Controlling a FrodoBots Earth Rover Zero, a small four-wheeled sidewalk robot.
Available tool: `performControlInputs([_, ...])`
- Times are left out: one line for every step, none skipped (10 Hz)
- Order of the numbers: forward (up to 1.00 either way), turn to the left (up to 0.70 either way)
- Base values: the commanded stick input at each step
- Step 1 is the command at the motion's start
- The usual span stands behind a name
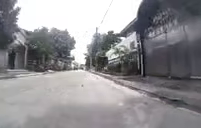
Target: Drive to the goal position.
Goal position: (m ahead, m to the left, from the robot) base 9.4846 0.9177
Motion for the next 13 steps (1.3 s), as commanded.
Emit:
performControlInputs([0.50,0.00])
performControlInputs([0.49,0.00])
performControlInputs([0.38,0.00])
performControlInputs([0.36,0.00])
performControlInputs([0.37,0.00])
performControlInputs([0.50,0.00])
performControlInputs([0.50,0.00])
performControlInputs([0.50,0.00])
performControlInputs([0.50,0.00])
performControlInputs([0.50,0.00])
performControlInputs([0.50,0.00])
performControlInputs([0.50,0.00])
performControlInputs([0.50,0.00])
